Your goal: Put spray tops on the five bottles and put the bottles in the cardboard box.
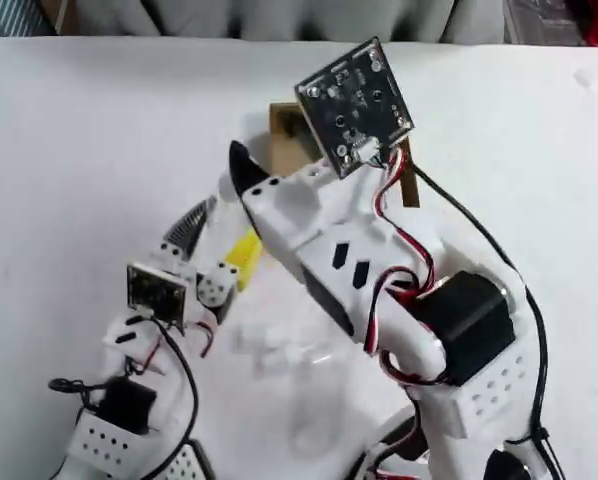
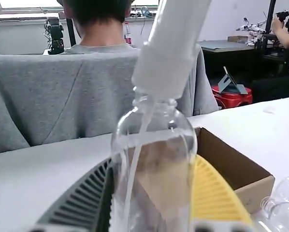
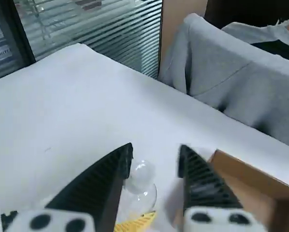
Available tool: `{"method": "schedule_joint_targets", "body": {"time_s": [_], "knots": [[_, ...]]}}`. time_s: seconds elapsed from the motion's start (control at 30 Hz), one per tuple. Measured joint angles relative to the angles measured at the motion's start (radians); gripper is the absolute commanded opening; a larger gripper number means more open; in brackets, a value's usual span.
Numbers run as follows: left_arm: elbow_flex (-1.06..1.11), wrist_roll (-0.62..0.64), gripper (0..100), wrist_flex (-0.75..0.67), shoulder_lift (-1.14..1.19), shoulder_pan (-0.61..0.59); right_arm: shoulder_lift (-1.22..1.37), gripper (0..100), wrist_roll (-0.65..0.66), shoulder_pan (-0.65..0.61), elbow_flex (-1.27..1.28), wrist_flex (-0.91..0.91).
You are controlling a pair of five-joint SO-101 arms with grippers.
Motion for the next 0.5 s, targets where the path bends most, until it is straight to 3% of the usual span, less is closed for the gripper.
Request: {"method": "schedule_joint_targets", "body": {"time_s": [0.23, 0.5], "knots": [[0.000, 0.000, 2, 0.000, 0.000, 0.000, -0.015, 1.5, 0.002, 0.020, 0.026, 0.180], [0.000, 0.000, 2, 0.000, 0.000, 0.002, 0.006, 1.5, 0.002, 0.025, 0.190, 0.055]]}}
